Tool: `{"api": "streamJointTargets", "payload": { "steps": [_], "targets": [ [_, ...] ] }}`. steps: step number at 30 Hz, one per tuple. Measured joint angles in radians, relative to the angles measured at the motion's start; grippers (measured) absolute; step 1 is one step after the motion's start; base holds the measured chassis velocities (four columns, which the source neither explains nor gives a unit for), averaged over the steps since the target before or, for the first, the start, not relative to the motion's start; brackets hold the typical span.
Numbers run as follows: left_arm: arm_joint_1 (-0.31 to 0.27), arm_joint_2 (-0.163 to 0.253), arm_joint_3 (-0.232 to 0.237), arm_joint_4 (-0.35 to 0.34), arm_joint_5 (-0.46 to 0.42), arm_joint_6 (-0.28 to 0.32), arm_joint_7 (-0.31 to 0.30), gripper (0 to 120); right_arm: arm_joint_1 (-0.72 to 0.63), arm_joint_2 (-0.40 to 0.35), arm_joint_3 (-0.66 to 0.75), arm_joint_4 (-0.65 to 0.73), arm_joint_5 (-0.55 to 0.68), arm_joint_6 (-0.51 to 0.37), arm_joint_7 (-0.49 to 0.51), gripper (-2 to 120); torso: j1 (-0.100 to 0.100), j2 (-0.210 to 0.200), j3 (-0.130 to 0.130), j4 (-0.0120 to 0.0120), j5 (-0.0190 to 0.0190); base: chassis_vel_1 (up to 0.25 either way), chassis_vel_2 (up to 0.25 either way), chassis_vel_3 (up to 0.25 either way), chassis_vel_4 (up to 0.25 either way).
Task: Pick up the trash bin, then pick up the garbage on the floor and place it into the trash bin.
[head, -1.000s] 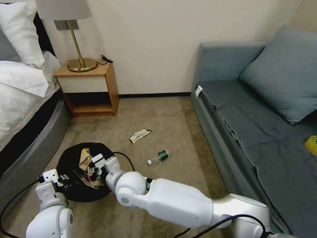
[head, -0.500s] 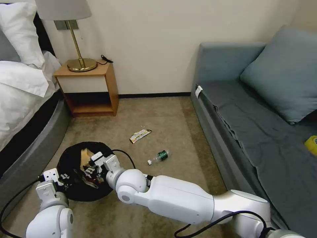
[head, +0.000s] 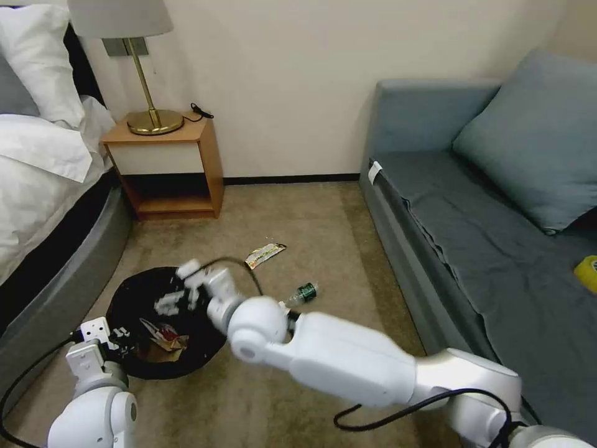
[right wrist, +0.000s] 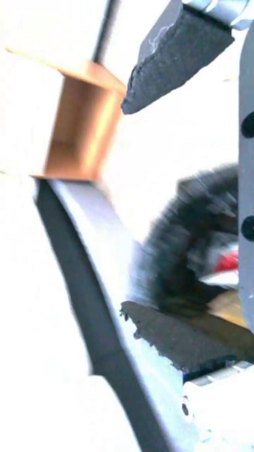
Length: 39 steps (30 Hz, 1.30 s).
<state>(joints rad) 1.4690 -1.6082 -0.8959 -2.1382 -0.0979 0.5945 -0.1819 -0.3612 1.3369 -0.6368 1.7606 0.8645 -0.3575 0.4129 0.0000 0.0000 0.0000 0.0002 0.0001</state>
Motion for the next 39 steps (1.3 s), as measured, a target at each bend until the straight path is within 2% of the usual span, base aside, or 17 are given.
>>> {"api": "streamJointTargets", "payload": {
  "steps": [1,4,5,8,9,11,13,14,15,19,20,23,24,26,28,32,39],
  "targets": [
    [0.0,0.0,0.0,0.0,0.0,0.0,0.0,2,0.0,0.0,0.0,0.0,0.0,0.0,0.0,100,0.0,0.0,0.0,0.0,0.0,0.0,0.0,0.0,0.0],
    [0.0,0.0,-0.013,0.001,-0.009,0.0,0.0,2,-0.079,-0.096,0.139,0.082,-0.103,0.072,-0.049,100,0.0,0.0,0.0,-0.0002,0.0003,0.0,0.0,0.0,0.0],
    [0.0,0.0,-0.013,0.001,-0.009,0.0,0.0,2,-0.079,-0.096,0.139,0.082,-0.103,0.072,-0.049,100,0.0,0.0,0.0,-0.0002,0.0003,0.0,0.0,0.0,0.0],
    [-0.004,0.0,-0.023,0.005,-0.013,-0.001,0.001,2,-0.225,-0.256,0.334,0.212,-0.211,0.138,-0.078,100,0.0,0.0,0.0,-0.0005,0.0004,0.0,0.0,0.0,0.0],
    [-0.004,0.0,-0.023,0.005,-0.013,-0.001,0.001,2,-0.225,-0.256,0.334,0.212,-0.211,0.138,-0.078,100,0.0,0.0,0.0,-0.0005,0.0004,0.0,0.0,0.0,0.0],
    [-0.007,0.0,-0.028,0.012,-0.014,-0.006,0.004,2,-0.362,-0.329,0.467,0.319,-0.276,0.145,-0.078,100,0.0,0.0,0.0,-0.0008,0.0003,0.0,0.0,0.0,0.0],
    [-0.008,0.0,-0.031,0.019,-0.014,-0.01,0.004,2,-0.505,-0.347,0.588,0.392,-0.341,0.149,-0.068,100,0.0,0.0,0.0,-0.0007,0.0005,0.0,0.0,0.0,0.0],
    [-0.008,0.0,-0.031,0.021,-0.013,-0.011,0.003,2,-0.572,-0.341,0.65,0.423,-0.377,0.153,-0.062,100,0.0,0.0,0.0,-0.0007,0.0004,0.0,0.0,0.0,0.0],
    [-0.008,0.0,-0.031,0.021,-0.013,-0.011,0.003,2,-0.572,-0.341,0.65,0.423,-0.377,0.153,-0.062,100,0.0,0.0,0.0,-0.0007,0.0004,0.0,0.0,0.0,0.0],
    [-0.012,0.0,-0.029,0.024,-0.013,-0.015,0.005,2,-0.8,-0.266,0.804,0.515,-0.525,0.177,-0.057,100,0.0,0.0,0.0,-0.0004,0.0002,0.0,0.0,0.0,0.0],
    [-0.012,0.0,-0.029,0.024,-0.013,-0.015,0.005,2,-0.8,-0.266,0.804,0.515,-0.525,0.177,-0.057,100,0.0,0.0,0.0,-0.0004,0.0002,0.0,0.0,0.0,0.0],
    [-0.012,0.0,-0.032,0.027,-0.014,-0.022,0.005,2,-0.992,-0.185,0.824,0.549,-0.654,0.232,-0.067,100,0.0,0.0,0.0,-0.0003,-0.0002,0.0,0.0,0.0,0.0],
    [-0.012,0.0,-0.032,0.027,-0.014,-0.022,0.005,2,-0.992,-0.185,0.824,0.549,-0.654,0.232,-0.067,100,0.0,0.0,0.0,-0.0003,-0.0002,0.0,0.0,0.0,0.0],
    [-0.011,0.001,-0.034,0.027,-0.016,-0.025,0.005,2,-1.074,-0.133,0.823,0.55,-0.711,0.272,-0.089,100,0.0,0.0,0.0,-0.0003,-0.0002,0.0,0.0,0.0,0.0],
    [-0.011,0.001,-0.035,0.025,-0.016,-0.027,0.005,2,-1.118,-0.091,0.823,0.538,-0.753,0.307,-0.112,100,0.0,0.0,0.0,-0.0003,-0.0003,0.0,0.0,0.0,0.0],
    [-0.008,0.0,-0.032,0.02,-0.016,-0.033,0.005,2,-1.141,-0.062,0.806,0.515,-0.781,0.34,-0.134,100,0.0,0.0,0.0,-0.0002,-0.0003,0.0,0.0,0.0,0.0],
    [-0.006,0.0,-0.039,0.01,-0.016,-0.034,0.006,2,-1.124,-0.057,0.787,0.486,-0.788,0.356,-0.143,100,0.0,0.0,0.0,-0.0001,-0.0002,0.0,0.0,0.0,0.0]
  ]
}}
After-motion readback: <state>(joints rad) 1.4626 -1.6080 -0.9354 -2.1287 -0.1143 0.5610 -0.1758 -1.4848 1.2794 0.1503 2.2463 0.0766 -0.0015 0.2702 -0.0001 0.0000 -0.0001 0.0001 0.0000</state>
